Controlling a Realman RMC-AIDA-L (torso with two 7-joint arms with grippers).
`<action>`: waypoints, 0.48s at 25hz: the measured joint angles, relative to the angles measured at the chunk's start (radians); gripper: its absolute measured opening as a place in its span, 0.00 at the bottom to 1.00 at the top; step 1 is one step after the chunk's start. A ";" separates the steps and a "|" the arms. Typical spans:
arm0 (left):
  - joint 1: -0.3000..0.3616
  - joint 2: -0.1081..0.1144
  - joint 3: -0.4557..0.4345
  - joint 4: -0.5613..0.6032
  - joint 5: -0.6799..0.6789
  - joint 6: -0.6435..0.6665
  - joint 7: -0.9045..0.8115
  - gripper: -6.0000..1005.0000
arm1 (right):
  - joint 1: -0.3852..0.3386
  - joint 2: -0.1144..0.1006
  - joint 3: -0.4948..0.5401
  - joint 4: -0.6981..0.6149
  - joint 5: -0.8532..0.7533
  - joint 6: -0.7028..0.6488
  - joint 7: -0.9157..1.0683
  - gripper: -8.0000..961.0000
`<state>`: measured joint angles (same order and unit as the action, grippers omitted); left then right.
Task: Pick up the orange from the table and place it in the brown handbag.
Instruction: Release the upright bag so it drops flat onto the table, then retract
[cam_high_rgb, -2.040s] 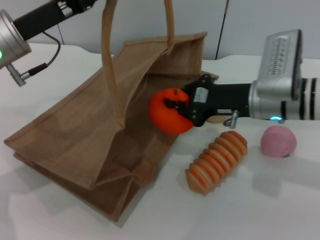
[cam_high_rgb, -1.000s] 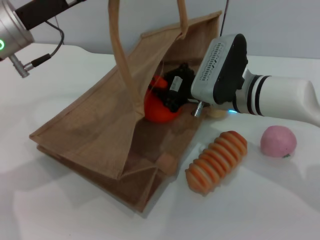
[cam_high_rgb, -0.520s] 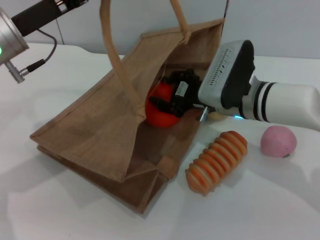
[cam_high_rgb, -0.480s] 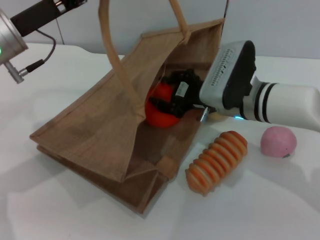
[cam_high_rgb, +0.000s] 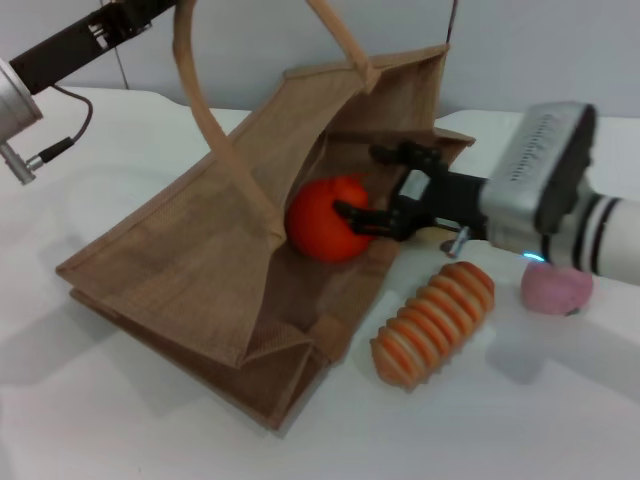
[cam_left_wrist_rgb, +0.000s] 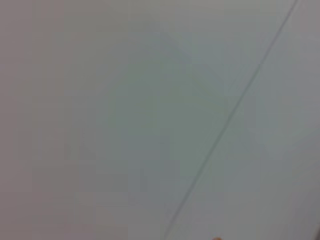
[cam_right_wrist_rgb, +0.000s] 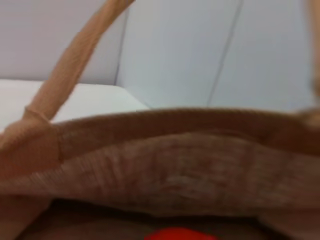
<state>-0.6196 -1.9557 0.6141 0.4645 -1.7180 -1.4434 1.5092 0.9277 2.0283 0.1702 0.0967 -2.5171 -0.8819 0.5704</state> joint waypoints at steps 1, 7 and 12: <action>0.000 0.000 0.000 -0.004 0.000 0.008 0.005 0.12 | -0.015 -0.001 0.011 -0.017 0.000 -0.024 0.008 0.88; 0.002 -0.001 0.000 -0.030 0.005 0.079 0.055 0.12 | -0.089 -0.002 0.052 -0.140 0.000 -0.178 0.085 0.93; -0.004 -0.002 0.007 -0.077 0.008 0.171 0.114 0.12 | -0.148 -0.002 0.147 -0.205 0.000 -0.230 0.110 0.93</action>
<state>-0.6236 -1.9581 0.6207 0.3878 -1.7100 -1.2726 1.6234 0.7798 2.0263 0.3177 -0.1079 -2.5167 -1.1120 0.6802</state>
